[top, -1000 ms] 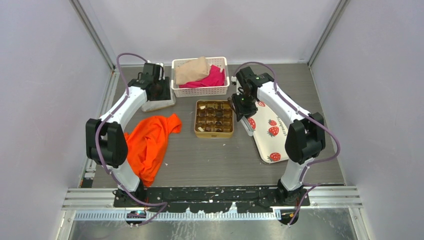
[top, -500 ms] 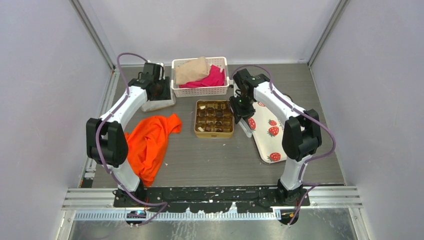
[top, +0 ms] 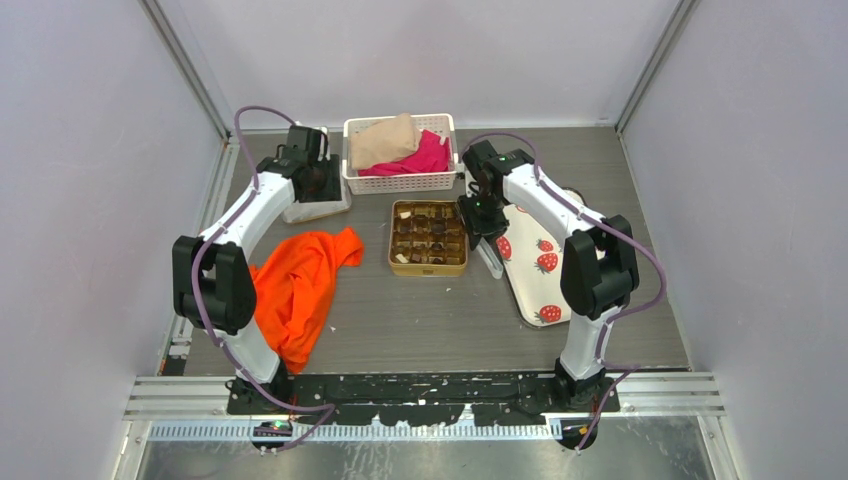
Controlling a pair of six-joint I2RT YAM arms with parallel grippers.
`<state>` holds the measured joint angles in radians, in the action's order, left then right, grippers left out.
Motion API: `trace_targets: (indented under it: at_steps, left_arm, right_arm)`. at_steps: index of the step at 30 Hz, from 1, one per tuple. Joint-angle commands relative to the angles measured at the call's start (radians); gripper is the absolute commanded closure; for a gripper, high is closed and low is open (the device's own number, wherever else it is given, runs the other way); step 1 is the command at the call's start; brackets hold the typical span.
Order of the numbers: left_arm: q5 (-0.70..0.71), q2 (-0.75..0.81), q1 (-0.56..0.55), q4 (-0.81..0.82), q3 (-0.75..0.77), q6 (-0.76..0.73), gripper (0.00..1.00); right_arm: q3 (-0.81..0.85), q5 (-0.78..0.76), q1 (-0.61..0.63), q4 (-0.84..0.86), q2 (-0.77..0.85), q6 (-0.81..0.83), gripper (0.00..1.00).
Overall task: Pack the chocolate
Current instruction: Place the fake chocolate in the packing box.
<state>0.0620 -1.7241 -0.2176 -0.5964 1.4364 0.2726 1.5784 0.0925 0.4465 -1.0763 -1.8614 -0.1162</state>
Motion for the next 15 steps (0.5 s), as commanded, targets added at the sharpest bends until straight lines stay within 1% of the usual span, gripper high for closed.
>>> trace_targets:
  at_steps: [1, 3, 7, 15]
  left_arm:
    - [0.014, 0.017, -0.002, 0.0, 0.037, -0.018, 0.49]
    - [0.008, 0.023, -0.002, 0.002, 0.03, -0.015, 0.49]
    - [0.008, 0.024, -0.002, 0.013, 0.019, -0.012, 0.49]
    - [0.002, 0.005, -0.002, 0.002, 0.036, -0.023, 0.49]
  right_arm:
    - [0.042, -0.011, 0.008, 0.016, 0.021, -0.007, 0.81]
    - [0.047, -0.007, 0.008, 0.016, 0.015, -0.003, 0.82]
    - [0.059, -0.004, 0.008, 0.014, 0.006, 0.001, 0.83]
    - [0.081, -0.012, 0.009, 0.005, -0.018, -0.01, 0.8]
